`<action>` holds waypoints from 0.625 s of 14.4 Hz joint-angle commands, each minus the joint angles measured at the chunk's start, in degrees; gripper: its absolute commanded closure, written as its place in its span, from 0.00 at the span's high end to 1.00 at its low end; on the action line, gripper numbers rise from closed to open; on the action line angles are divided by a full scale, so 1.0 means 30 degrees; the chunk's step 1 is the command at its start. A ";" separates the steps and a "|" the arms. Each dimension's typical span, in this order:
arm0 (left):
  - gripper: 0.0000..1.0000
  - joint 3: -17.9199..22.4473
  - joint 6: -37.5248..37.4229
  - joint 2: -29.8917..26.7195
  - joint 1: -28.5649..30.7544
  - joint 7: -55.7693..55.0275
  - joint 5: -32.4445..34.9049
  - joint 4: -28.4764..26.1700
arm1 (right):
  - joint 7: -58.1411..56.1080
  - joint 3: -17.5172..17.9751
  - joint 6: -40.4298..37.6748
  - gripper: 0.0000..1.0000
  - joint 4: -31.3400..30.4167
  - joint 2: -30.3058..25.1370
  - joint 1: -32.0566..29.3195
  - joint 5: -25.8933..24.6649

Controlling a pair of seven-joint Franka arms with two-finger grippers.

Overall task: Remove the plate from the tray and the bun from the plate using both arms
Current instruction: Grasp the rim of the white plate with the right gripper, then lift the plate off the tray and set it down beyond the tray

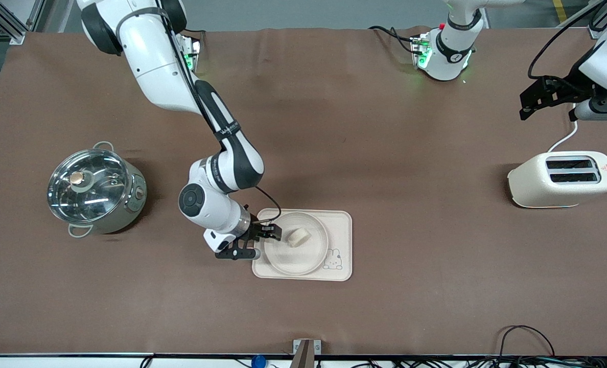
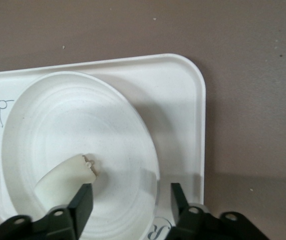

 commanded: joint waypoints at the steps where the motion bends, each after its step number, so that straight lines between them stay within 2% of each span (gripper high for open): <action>1: 1.00 -0.0071 -0.0328 0.0009 -0.0036 -0.0085 0.0302 0.0278 | -0.0021 -0.0202 0.0368 0.56 0.0889 0.0825 0.0056 0.0281; 4: 1.00 -0.0071 -0.0590 -0.0020 -0.0036 -0.0085 0.0302 0.0278 | -0.0167 -0.0202 0.0926 0.30 0.0889 0.1119 0.0085 0.0252; 5: 1.00 -0.0071 -0.0620 -0.0049 -0.0036 -0.0085 0.0302 0.0278 | -0.0400 -0.0202 0.1044 0.06 0.0831 0.1206 0.0143 0.0252; 6: 1.00 -0.0071 -0.0650 -0.0050 -0.0036 -0.0114 0.0302 0.0249 | -0.0547 -0.0260 0.1393 0.00 0.0801 0.1207 0.0521 0.0049; 9: 1.00 -0.0071 -0.0738 -0.0079 -0.0036 -0.0115 0.0302 0.0249 | -0.1629 -0.0260 0.2012 0.00 0.0684 0.1062 0.0497 -0.0480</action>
